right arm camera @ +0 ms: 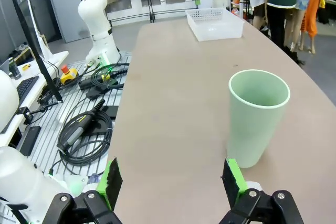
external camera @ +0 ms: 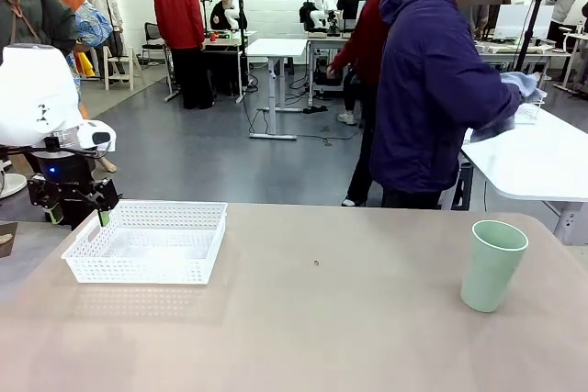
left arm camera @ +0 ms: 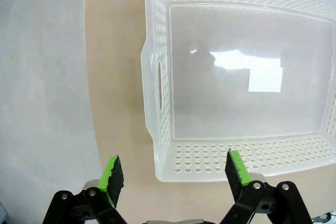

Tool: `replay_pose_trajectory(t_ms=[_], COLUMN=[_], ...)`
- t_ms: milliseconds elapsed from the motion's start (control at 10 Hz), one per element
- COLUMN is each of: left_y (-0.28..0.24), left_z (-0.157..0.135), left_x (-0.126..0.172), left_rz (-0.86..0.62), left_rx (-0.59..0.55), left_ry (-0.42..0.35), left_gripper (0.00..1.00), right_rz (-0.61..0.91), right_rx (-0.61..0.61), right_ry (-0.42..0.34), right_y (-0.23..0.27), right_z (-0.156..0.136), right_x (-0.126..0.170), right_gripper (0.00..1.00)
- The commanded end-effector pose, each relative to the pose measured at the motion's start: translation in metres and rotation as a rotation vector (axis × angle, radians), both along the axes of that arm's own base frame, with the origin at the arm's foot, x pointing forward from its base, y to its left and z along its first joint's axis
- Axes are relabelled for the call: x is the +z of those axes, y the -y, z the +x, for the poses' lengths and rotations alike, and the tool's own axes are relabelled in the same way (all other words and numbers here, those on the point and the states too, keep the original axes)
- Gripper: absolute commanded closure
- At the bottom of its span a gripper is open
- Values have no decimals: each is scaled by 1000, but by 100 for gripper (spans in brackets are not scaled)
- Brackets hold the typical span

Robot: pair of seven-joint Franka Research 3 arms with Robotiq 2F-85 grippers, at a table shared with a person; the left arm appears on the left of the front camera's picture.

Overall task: Clean and organize the cups into the basket.
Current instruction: Pick up the Organizing basket and move it to the center of the table, then pick up the Reusable plastic cup from the right side of the table and place it inside the Organizing basket.

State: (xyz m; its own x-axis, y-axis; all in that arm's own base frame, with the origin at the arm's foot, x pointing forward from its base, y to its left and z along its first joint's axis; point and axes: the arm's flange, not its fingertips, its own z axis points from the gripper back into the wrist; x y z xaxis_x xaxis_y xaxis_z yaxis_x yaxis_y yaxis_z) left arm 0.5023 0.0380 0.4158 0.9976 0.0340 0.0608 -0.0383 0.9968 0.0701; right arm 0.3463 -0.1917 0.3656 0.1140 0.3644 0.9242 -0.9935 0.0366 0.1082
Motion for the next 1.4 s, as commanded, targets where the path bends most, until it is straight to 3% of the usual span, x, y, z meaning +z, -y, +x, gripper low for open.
replay_pose_trajectory(t_ms=[0,300,700,900,1100,1300], left_y=[-7,-22,-25,-22,-22,-22], left_z=[4,11,11,6,6,6], left_x=[-5,-11,-22,-22,-22,-22], left_rz=[0,-10,-30,-10,-10,-10], left_rx=[-3,12,20,27,27,27], left_ry=[-2,-5,-14,-32,-32,-32], left_gripper=[0,0,0,0,0,0], right_rz=[-9,-49,-6,-7,-5,-52], right_rx=[18,20,80,86,48,-39], right_ry=[40,154,168,199,185,122], right_y=[-7,-12,-34,-48,-48,-46], right_z=[2,17,41,48,57,68], right_x=[-10,-42,-85,-91,-93,-102], right_gripper=[0,0,0,0,0,0])
